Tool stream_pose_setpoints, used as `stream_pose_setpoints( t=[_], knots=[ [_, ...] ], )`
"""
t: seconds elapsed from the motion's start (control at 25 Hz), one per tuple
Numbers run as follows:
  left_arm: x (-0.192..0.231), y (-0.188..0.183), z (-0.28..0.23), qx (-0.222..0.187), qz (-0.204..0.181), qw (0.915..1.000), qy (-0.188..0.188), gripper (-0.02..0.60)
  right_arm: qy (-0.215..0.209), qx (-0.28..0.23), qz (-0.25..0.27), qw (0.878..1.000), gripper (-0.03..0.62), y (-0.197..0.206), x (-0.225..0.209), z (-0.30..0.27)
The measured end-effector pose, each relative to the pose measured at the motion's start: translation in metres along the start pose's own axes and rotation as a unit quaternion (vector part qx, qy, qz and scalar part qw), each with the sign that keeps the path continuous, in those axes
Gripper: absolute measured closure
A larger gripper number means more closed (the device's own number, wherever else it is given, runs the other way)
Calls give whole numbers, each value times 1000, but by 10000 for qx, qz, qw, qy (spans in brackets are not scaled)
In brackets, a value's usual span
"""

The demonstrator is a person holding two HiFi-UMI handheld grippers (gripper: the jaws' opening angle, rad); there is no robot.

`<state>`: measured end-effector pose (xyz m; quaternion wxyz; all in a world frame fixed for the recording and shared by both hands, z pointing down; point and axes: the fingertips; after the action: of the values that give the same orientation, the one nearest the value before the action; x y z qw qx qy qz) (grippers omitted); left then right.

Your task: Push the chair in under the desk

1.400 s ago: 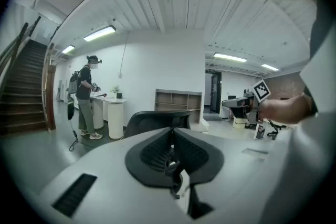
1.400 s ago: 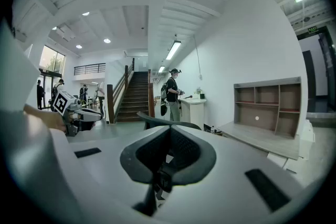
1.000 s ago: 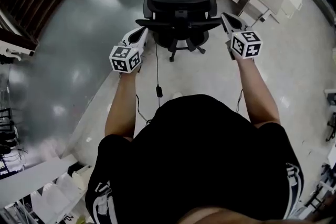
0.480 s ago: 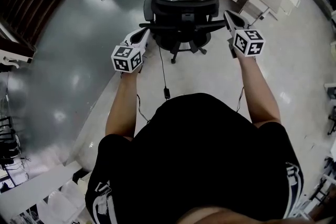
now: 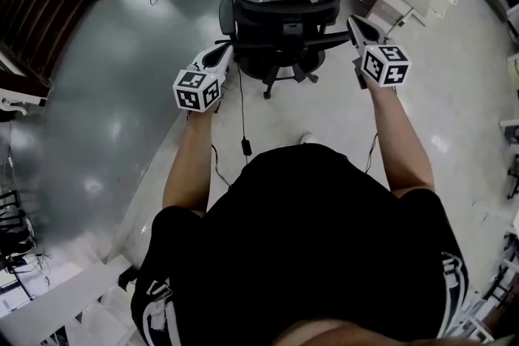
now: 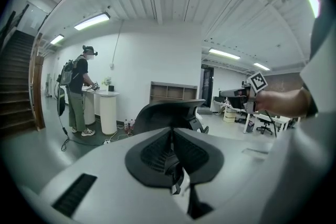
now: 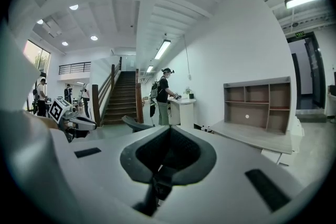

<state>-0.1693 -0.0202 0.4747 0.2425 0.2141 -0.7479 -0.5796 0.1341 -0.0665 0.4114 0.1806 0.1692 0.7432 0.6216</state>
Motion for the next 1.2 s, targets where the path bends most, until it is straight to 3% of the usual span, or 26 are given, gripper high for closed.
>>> stream_pose_setpoints(
  t=[0.48,1.2],
  knots=[
    [12,-5,-40,164,13,9998,-127,557,-93,77,-135,9998,599,9,-40,-32],
    [16,6,-86,432,88,9960,-773,557,-744,230,-236,9967,599,26,-93,-85]
  ],
)
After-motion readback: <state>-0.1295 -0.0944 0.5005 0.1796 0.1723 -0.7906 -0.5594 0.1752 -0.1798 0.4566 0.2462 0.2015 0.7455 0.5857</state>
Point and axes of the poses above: the fingertips, and each gripper's own axes: z backward along the fingers, x to its left, y out of its underside, and after that the axes turned 3 degrees about -x, right-handed
